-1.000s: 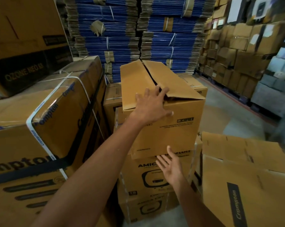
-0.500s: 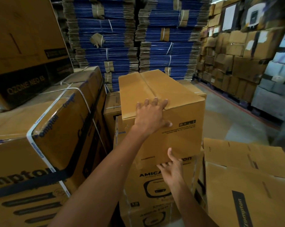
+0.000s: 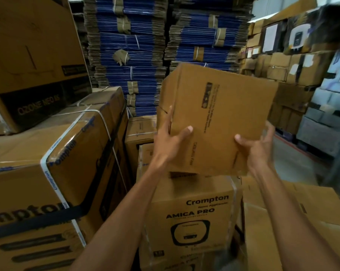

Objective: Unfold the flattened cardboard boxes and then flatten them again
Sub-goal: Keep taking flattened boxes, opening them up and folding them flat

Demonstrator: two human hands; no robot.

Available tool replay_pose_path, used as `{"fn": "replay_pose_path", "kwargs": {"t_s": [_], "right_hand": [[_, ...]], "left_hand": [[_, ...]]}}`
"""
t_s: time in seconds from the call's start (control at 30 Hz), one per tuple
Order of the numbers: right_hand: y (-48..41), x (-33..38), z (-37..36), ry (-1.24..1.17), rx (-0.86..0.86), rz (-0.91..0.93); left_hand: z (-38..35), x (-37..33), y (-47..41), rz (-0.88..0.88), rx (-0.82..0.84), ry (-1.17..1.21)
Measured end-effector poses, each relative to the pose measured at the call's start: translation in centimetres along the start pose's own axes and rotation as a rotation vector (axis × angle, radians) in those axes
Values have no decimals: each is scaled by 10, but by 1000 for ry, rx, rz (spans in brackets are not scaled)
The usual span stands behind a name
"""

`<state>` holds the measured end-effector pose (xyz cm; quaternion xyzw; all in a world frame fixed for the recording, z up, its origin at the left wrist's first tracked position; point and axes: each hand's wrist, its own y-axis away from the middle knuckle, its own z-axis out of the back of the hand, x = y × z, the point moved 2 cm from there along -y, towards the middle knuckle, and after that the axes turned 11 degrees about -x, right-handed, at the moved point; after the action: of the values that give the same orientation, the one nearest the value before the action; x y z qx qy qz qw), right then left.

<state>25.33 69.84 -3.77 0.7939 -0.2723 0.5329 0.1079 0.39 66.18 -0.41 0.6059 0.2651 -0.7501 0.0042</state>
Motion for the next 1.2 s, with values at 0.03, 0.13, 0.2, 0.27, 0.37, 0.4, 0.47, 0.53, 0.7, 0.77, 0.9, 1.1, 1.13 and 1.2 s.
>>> {"fn": "replay_pose_path", "kwargs": {"t_s": [0.03, 0.13, 0.2, 0.27, 0.37, 0.4, 0.47, 0.53, 0.7, 0.77, 0.9, 1.1, 1.13, 1.2], "right_hand": [[-6, 16, -3, 113, 36, 92], [-13, 63, -21, 385, 153, 321], [-11, 79, -35, 505, 228, 401], [-9, 83, -48, 591, 280, 468], [0, 81, -64, 695, 313, 546], [4, 78, -69, 733, 326, 567], [14, 71, -80, 811, 379, 630], [28, 62, -91, 895, 445, 737], [68, 25, -108, 1052, 636, 1146], [72, 2, -103, 1080, 675, 1228], [69, -24, -76, 1072, 623, 1277], [78, -45, -58, 1000, 611, 1304], [79, -46, -58, 974, 594, 1302], [81, -47, -58, 897, 557, 1289]], "left_hand": [[-2, 13, 11, 48, -27, 94], [-15, 40, 46, 144, -94, 337], [-25, 53, 55, 202, -158, 437], [-32, 65, 57, 292, -215, 530], [-39, 80, 69, 405, -257, 632], [-41, 83, 75, 450, -267, 668], [-48, 91, 86, 557, -278, 742], [-57, 104, 94, 661, -255, 816], [-77, 139, 111, 1085, -164, 837], [-77, 147, 112, 1170, -138, 762], [-60, 155, 122, 1160, 180, 379], [-30, 101, 86, 397, 289, -451], [-24, 80, 76, 237, 252, -508], [-11, 43, 59, -28, 143, -575]]}}
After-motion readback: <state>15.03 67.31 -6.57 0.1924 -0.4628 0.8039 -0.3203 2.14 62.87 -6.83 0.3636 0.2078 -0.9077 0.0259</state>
